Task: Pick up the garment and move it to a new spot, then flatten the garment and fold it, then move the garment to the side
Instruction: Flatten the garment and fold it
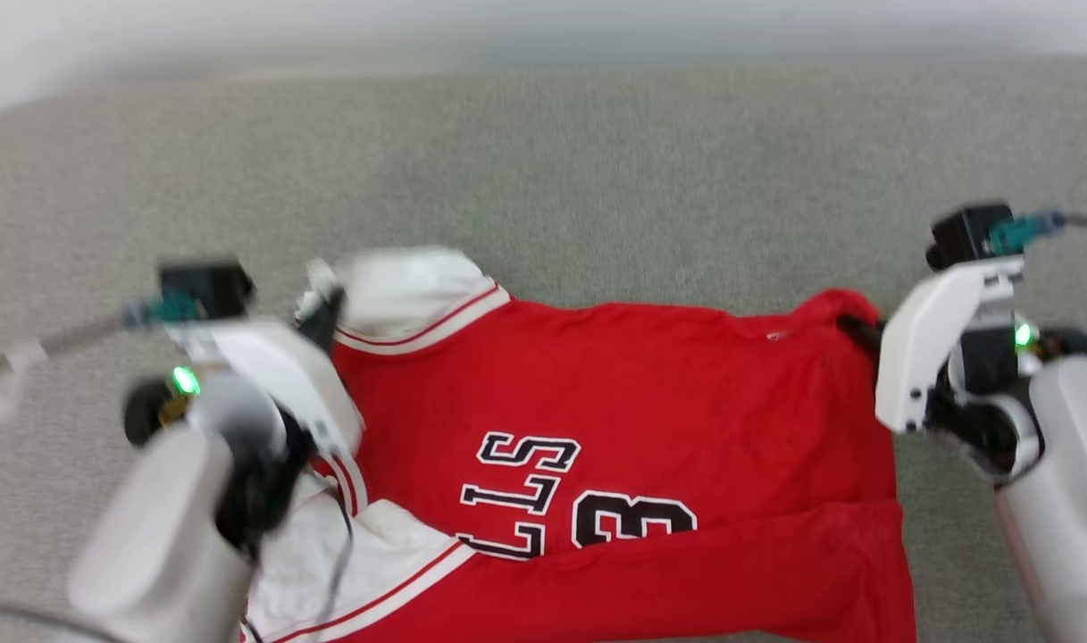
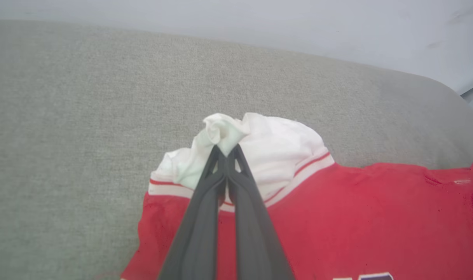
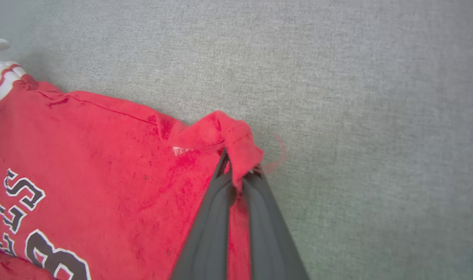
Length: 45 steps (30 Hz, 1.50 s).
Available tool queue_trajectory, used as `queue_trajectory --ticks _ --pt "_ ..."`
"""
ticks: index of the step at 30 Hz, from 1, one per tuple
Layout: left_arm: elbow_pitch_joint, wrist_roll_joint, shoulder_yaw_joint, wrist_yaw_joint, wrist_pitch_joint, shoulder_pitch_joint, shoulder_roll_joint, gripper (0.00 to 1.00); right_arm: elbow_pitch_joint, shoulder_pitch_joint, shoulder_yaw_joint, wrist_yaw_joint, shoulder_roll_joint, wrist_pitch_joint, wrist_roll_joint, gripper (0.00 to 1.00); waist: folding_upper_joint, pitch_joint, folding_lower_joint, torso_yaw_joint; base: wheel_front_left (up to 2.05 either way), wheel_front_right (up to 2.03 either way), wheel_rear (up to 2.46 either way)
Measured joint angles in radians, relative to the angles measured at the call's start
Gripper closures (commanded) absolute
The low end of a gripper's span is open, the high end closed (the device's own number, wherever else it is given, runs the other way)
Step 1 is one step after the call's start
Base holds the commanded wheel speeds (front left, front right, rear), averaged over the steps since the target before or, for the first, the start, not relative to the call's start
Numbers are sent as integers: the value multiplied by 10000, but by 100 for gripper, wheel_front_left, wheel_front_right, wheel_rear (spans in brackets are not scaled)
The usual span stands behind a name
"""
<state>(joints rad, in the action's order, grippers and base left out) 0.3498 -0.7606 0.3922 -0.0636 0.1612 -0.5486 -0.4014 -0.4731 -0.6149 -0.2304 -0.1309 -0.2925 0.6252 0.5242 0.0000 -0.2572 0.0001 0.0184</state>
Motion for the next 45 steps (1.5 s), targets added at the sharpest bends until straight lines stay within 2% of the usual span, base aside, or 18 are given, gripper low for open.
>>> queue_trajectory --ticks 2,7,17,23,24,25,26,27,28,33,38,42,45 --pt "-213 -105 35 -117 -199 752 184 100 242 542 224 0 40 -138 138 100 0 267 0 53 0 0 0" --pt "-899 -314 -59 -564 -529 2550 173 100 851 1961 698 0 98 -449 324 100 0 915 -1 171 0 0 0" --pt "-2483 -706 -378 -1536 -669 5517 -263 100 1555 4339 1448 0 328 -968 378 100 0 1860 -2 313 0 0 0" --pt "-2940 -867 -249 -1833 -284 6570 -416 100 1741 5281 1684 0 623 -1266 286 100 0 1986 -3 361 0 0 0" --pt "-2920 -901 -203 -1829 -230 6638 -408 100 1737 5372 1701 0 665 -1279 253 83 0 1974 -3 353 0 0 0" --pt "-2865 -876 -121 -1825 -232 6676 -403 100 1733 5480 1678 0 713 -1321 205 55 0 1966 -2 342 0 0 0" --pt "-2796 -859 -79 -1766 -245 6674 -380 100 1730 5575 1659 0 798 -1392 201 0 0 1948 -3 333 0 0 0" --pt "-2700 -930 -71 -1693 -242 6658 -295 67 1730 5672 1630 0 903 -1448 207 0 0 1927 -2 332 0 0 0" --pt "-2612 -1014 -23 -1570 -245 6629 -196 0 1733 5788 1580 0 995 -1542 199 0 0 1909 -3 337 0 0 0" --pt "-2416 -771 -12 -1392 -938 6242 38 0 2157 6191 1553 -2 1294 -2232 109 0 0 1916 -2 308 0 0 0" --pt "-2685 -343 -263 -1319 -1921 5901 -4 0 3010 6353 1839 0 1317 -2537 -48 0 0 2030 -2 173 0 0 0" --pt "-3068 136 -293 -1304 -2617 5637 -79 0 3599 6364 2265 0 1206 -2036 -151 0 0 2175 -2 81 0 0 0" --pt "-3436 767 -136 -1471 -2961 5502 -178 0 3954 6391 2708 0 968 -1430 -274 0 0 2301 -1 75 0 0 0"
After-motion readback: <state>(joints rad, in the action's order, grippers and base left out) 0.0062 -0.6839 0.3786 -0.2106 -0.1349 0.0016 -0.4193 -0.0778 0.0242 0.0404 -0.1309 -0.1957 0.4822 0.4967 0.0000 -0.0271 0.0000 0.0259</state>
